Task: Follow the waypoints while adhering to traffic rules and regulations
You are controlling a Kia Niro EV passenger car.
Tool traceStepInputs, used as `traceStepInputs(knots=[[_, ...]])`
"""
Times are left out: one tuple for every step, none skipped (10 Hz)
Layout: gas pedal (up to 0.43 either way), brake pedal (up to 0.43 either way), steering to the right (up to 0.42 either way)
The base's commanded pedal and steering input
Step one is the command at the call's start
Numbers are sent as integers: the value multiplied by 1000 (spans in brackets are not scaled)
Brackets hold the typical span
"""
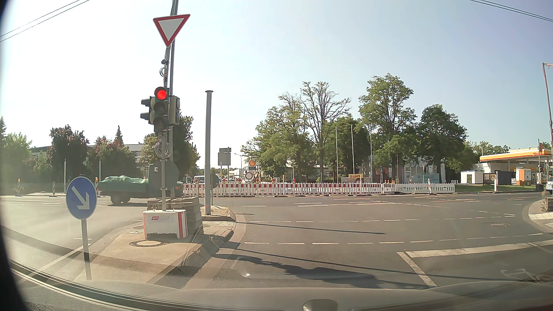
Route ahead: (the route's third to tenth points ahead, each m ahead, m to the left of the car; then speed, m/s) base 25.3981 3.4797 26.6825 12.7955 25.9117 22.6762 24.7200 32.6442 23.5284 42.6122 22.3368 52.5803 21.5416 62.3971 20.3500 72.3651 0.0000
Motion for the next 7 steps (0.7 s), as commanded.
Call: traceStepInputs(knots=[[0, 390, 6], [0, 384, 6], [0, 384, 6], [0, 384, 6], [0, 390, 6], [0, 384, 6], [0, 384, 6]])
